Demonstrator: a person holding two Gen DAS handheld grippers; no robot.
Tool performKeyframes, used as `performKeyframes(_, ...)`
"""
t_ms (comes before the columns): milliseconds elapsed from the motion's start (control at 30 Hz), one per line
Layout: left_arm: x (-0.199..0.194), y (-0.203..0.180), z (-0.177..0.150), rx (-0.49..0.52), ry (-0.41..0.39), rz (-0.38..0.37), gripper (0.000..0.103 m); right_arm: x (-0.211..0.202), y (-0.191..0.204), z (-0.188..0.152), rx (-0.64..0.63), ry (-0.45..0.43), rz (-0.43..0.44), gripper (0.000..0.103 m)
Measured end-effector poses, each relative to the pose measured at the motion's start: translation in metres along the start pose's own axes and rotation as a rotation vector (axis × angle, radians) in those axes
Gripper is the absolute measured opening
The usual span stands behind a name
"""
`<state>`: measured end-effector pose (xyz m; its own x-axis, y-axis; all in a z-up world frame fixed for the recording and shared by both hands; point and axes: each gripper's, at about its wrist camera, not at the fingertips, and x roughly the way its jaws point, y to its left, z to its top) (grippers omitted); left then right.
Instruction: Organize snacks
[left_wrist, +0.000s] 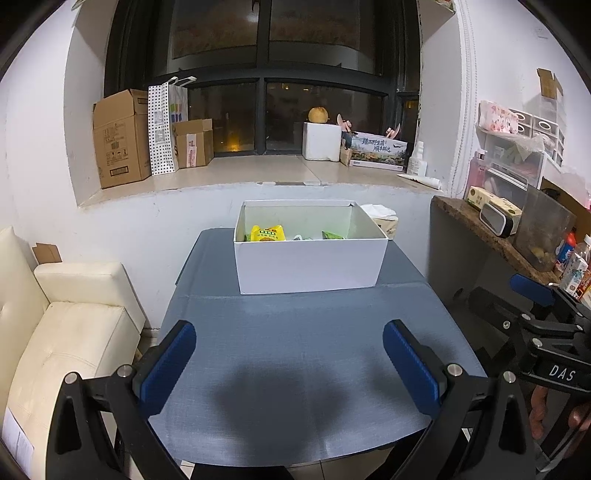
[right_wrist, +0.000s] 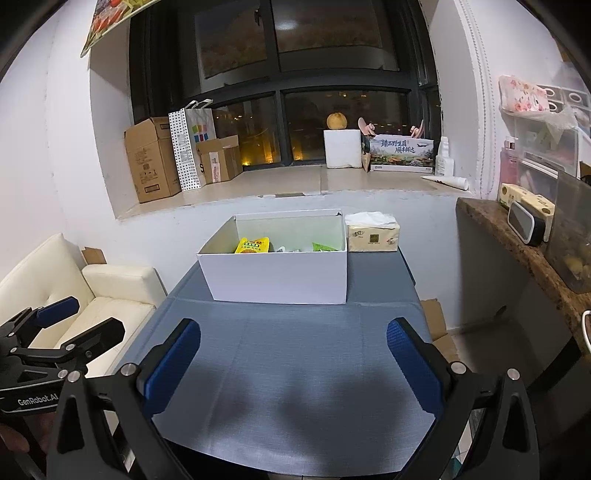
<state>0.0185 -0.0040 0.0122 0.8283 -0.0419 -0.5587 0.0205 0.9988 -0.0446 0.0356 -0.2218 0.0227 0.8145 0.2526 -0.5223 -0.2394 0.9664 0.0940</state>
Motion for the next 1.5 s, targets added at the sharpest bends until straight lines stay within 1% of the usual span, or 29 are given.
performKeyframes(1500, -0.007, -0.008, 0.0, 0.0, -0.004, 0.007, 0.103, -0.011, -0.001, 0.001, -0.014, -0.012, 0.018, 0.103)
